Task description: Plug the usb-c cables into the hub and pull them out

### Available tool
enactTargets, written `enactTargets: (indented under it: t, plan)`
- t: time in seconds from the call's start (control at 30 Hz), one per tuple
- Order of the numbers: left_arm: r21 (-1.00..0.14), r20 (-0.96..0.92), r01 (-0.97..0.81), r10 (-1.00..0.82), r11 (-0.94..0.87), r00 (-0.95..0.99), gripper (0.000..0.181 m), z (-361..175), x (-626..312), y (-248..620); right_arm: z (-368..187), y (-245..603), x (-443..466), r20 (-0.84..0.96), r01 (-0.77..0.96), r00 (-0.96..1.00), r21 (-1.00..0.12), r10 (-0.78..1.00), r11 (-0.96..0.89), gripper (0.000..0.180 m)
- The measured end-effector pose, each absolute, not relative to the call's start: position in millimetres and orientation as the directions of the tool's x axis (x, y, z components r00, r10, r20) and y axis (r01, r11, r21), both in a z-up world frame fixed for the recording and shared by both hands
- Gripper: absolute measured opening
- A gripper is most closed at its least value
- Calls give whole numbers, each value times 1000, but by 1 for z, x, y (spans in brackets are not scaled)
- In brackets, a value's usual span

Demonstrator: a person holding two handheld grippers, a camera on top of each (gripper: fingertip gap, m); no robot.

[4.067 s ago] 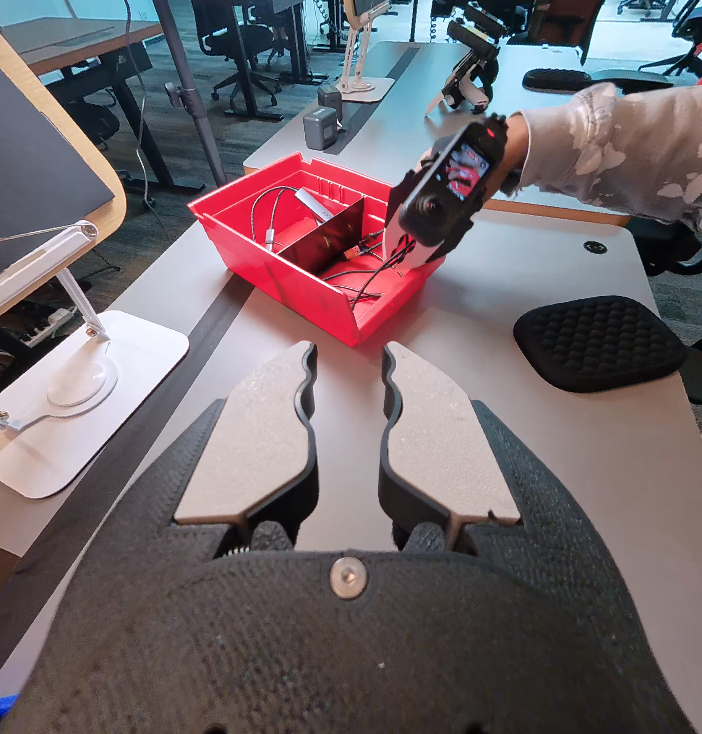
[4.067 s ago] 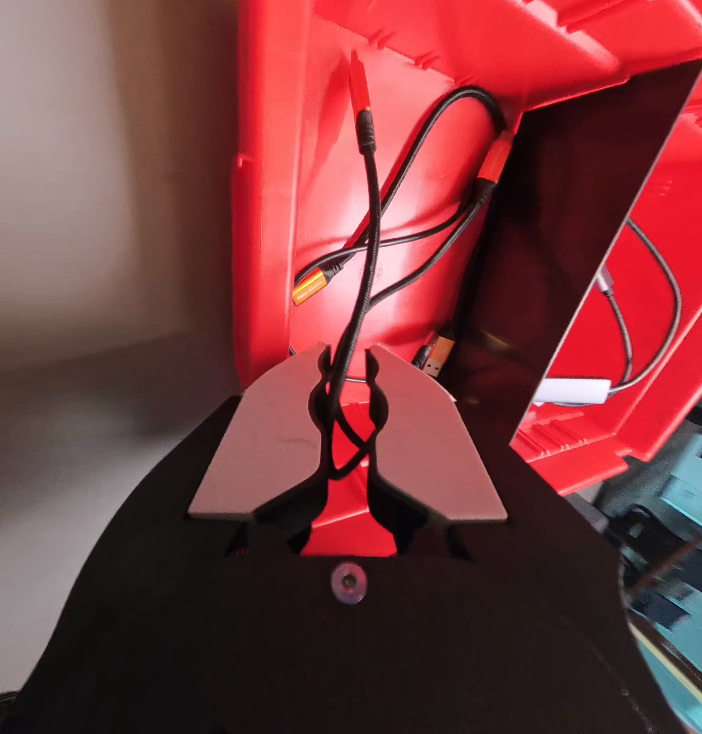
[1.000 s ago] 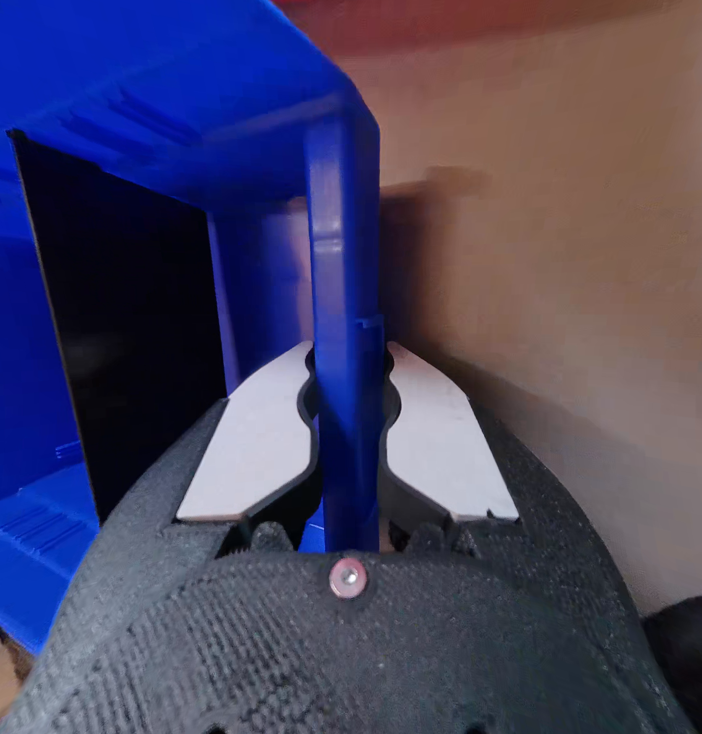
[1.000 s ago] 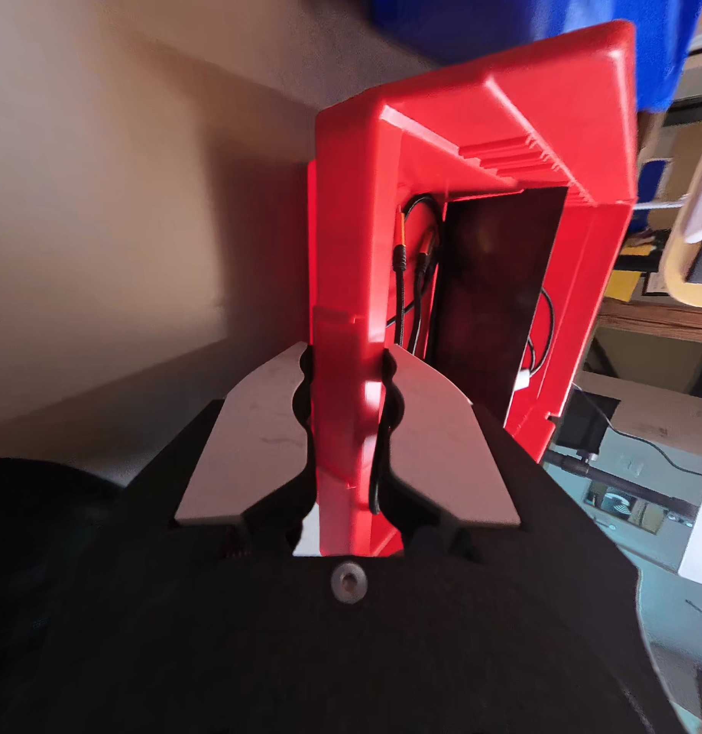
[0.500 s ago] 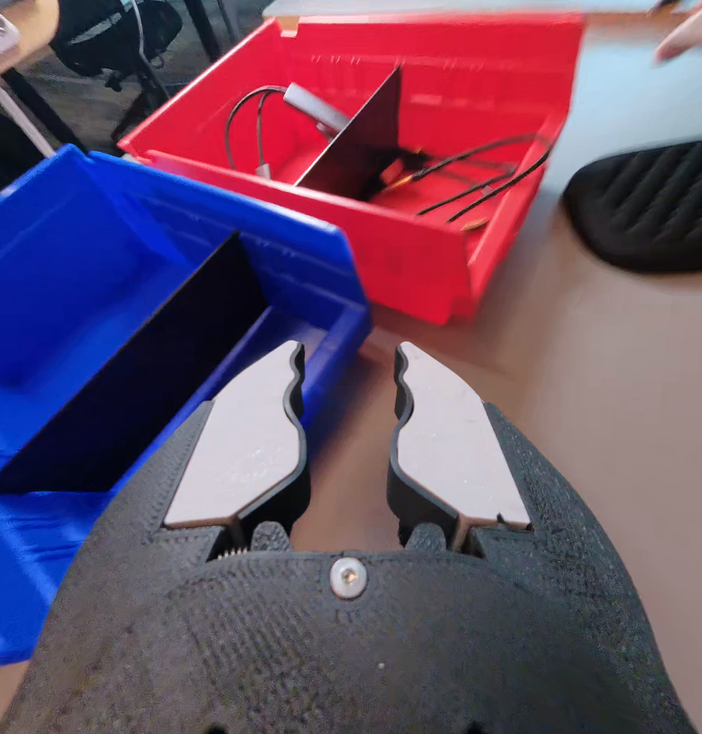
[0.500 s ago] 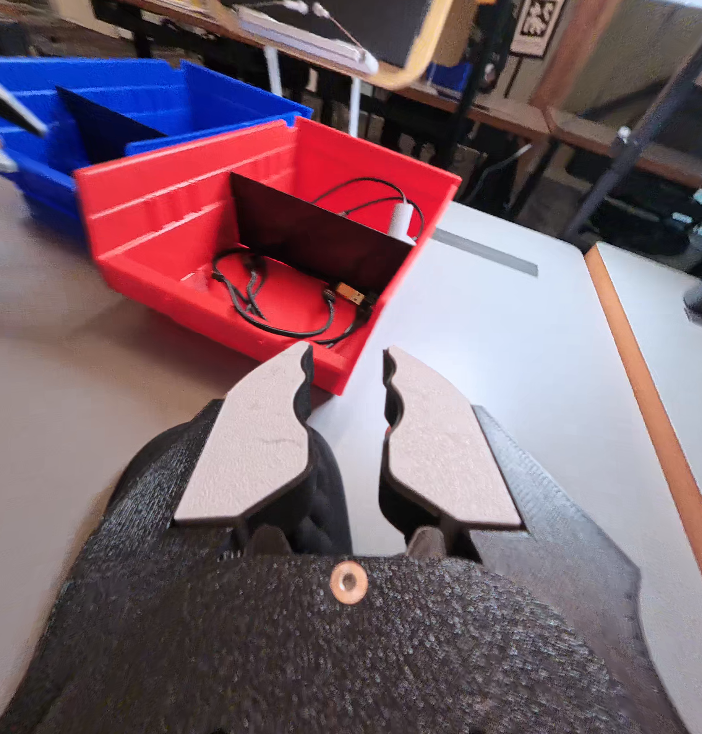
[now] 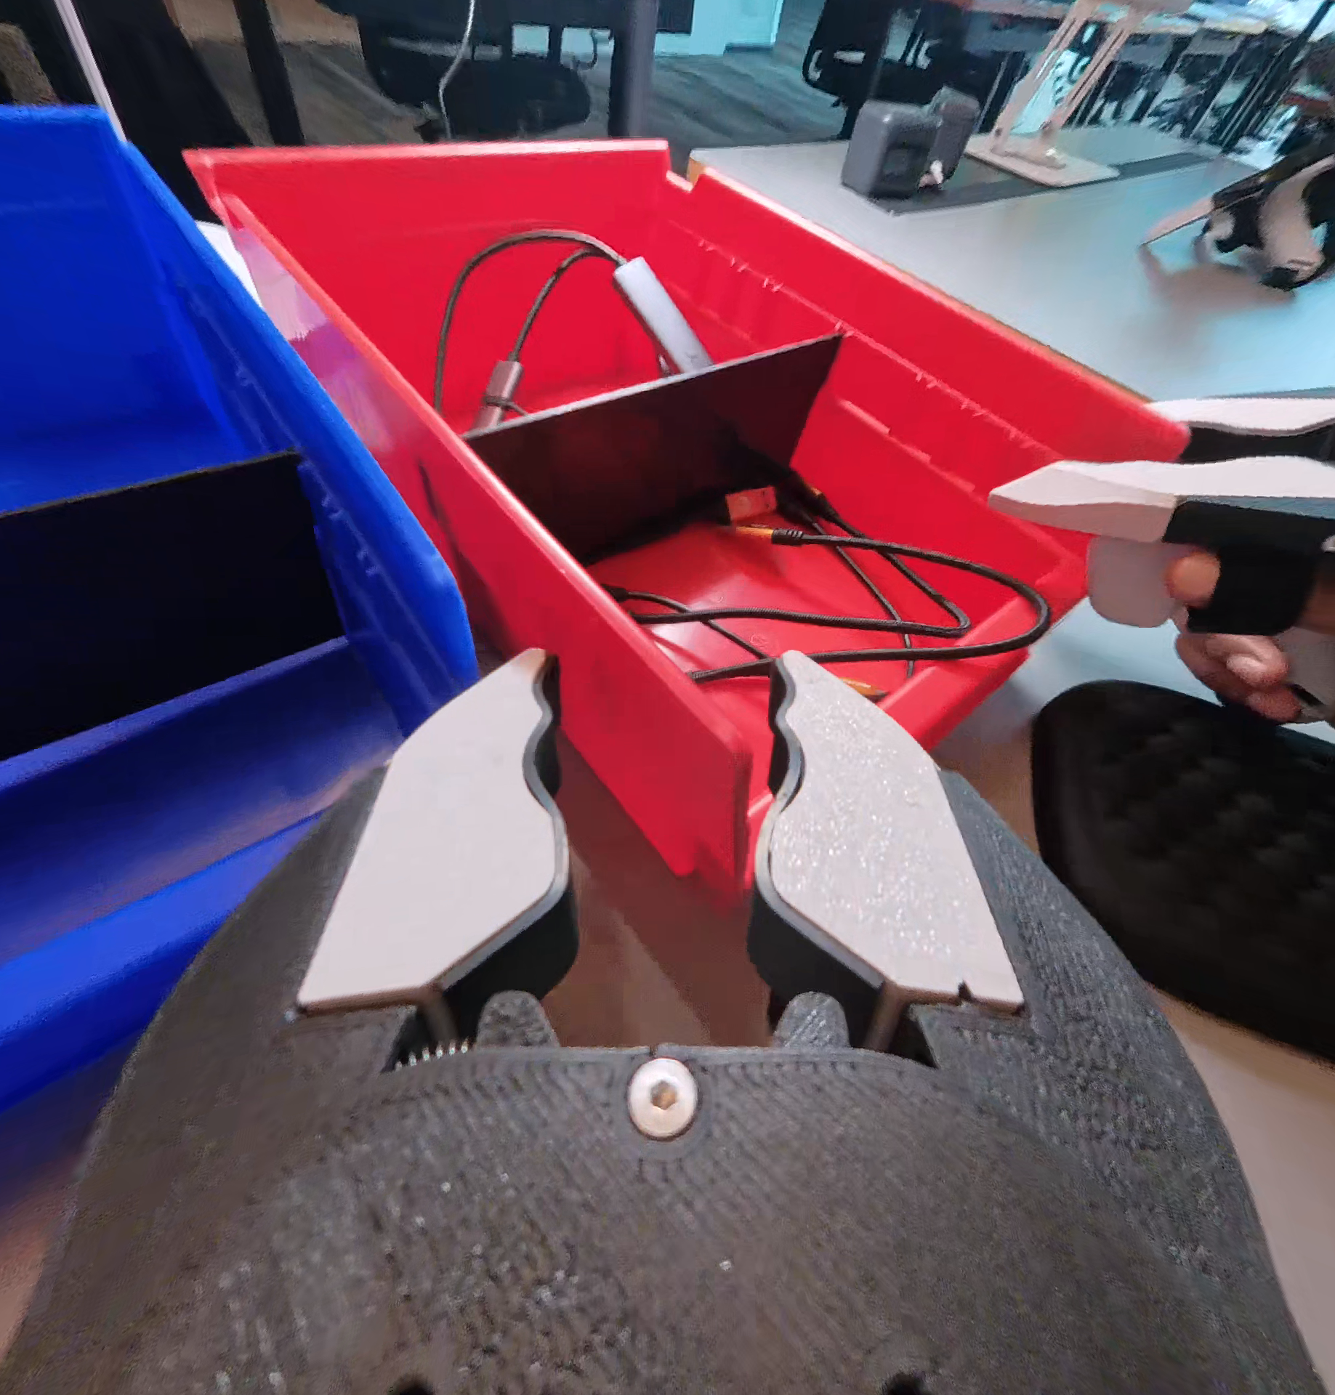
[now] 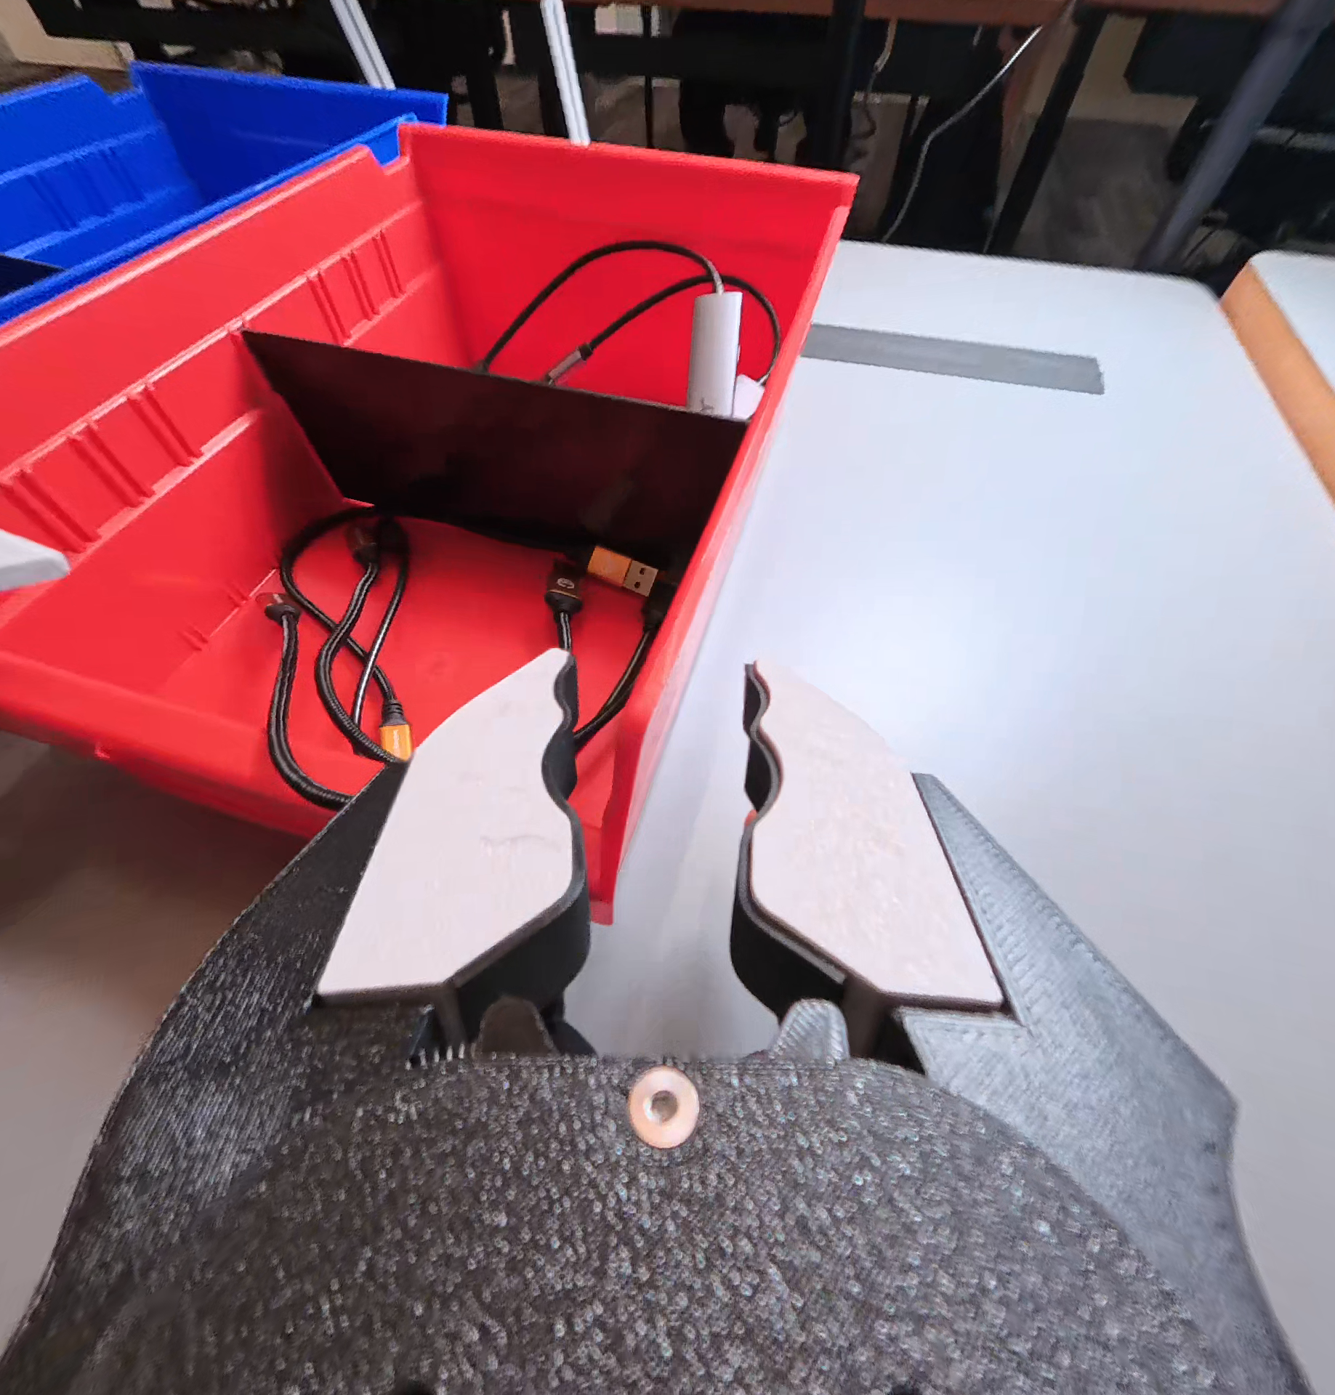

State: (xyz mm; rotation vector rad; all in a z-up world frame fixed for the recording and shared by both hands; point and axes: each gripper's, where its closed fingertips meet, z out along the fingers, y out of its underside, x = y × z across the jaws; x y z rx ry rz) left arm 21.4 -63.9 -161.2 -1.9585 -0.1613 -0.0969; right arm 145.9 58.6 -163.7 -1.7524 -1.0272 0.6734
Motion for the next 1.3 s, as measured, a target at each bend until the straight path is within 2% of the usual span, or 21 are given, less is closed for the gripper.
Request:
enactTargets:
  t: [0.2, 0.27, 0.43, 0.7, 0.87, 1.03, 1.17, 1.3]
  plan:
    - [-919, 112, 138, 91, -370, 990, 41, -164, 20, -57, -161, 62, 145, 61, 343, 528, -928, 847, -147, 10]
    - [-923, 113, 136, 86, -360, 990, 38, -162, 18, -58, -157, 59, 147, 32, 315, 521, -936, 853, -158, 9]
    - [-943, 81, 102, 79, -318, 994, 32, -143, 19, -65, -131, 42, 157, 107, 288, 542, -955, 833, -65, 11]
    - [-991, 56, 72, 140, -114, 989, 25, -39, -9, -95, -27, 4, 132, 118, 148, 492, -988, 863, 51, 14]
    - [-998, 60, 60, 285, 7, 957, 19, 14, -71, -150, 21, -43, 63, 153, 70, 395, -988, 906, 137, 16]
    - [-995, 84, 54, 439, 79, 895, 17, 37, -137, -233, 41, -110, -18, 174, 26, 251, -985, 952, 173, 17]
    - [-995, 93, 54, 559, 87, 824, 15, 31, -182, -308, 31, -170, -78, 172, 18, 136, -985, 976, 171, 17]
    - [-995, 100, 87, 652, 52, 752, 14, 3, -217, -374, -8, -228, -124, 105, 51, 27, -993, 994, 104, 18]
